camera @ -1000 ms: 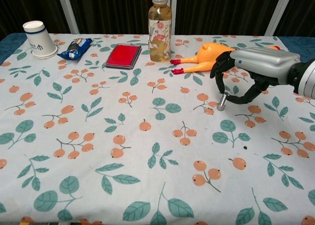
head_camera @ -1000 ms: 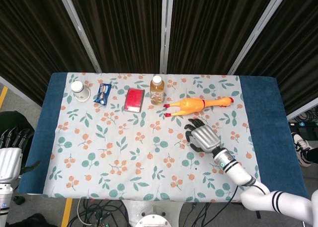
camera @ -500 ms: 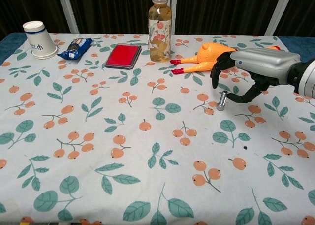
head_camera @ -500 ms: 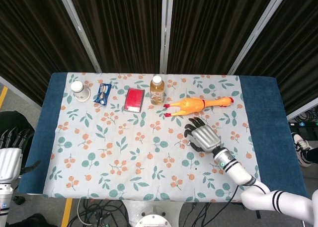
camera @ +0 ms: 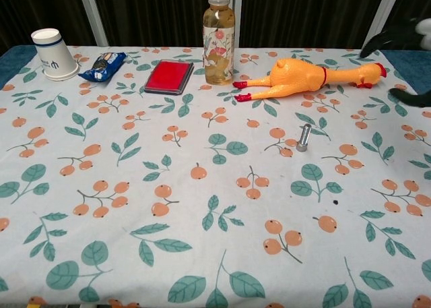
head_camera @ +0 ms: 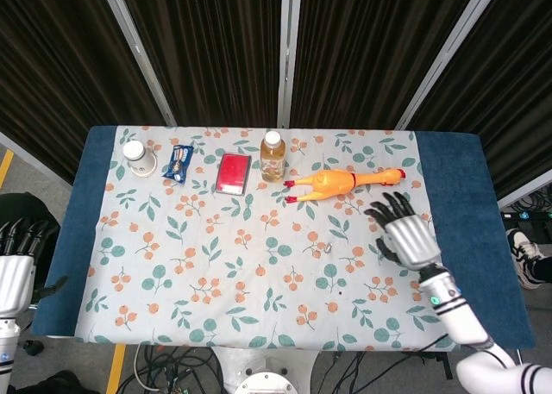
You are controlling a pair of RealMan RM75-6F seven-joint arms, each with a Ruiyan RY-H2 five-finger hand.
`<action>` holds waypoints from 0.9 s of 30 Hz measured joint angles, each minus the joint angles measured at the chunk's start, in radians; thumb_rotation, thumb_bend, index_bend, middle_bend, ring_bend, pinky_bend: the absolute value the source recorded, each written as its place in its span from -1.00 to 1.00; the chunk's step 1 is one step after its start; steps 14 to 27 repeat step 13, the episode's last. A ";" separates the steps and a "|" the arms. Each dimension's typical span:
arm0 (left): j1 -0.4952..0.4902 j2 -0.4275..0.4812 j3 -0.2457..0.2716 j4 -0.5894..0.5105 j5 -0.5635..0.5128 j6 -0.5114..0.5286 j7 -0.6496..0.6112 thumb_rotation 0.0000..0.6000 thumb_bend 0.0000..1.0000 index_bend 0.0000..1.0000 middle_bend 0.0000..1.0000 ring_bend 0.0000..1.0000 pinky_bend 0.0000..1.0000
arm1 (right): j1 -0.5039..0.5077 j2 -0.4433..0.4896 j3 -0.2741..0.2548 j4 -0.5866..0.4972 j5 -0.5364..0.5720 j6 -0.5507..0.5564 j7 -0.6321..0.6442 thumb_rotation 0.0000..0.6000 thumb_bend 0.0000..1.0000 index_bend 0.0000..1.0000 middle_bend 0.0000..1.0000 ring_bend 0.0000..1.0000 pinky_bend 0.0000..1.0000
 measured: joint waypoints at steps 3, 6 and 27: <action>-0.001 -0.002 0.001 -0.006 0.006 0.001 0.005 1.00 -1.00 -0.62 -0.71 -0.99 -0.97 | -0.104 0.059 -0.025 -0.038 -0.021 0.144 0.002 1.00 -0.32 -0.68 -0.72 -0.92 -0.89; -0.008 -0.002 0.000 -0.013 0.012 -0.003 0.018 1.00 -1.00 -0.62 -0.71 -0.99 -0.97 | -0.213 0.111 -0.054 -0.068 -0.044 0.269 0.019 1.00 -0.32 -0.71 -0.74 -0.94 -0.89; -0.017 0.007 -0.001 -0.035 0.021 -0.010 0.030 1.00 -1.00 -0.62 -0.71 -0.99 -0.97 | -0.352 0.177 -0.101 -0.093 -0.091 0.385 0.117 1.00 -0.32 -0.72 -0.75 -0.97 -0.89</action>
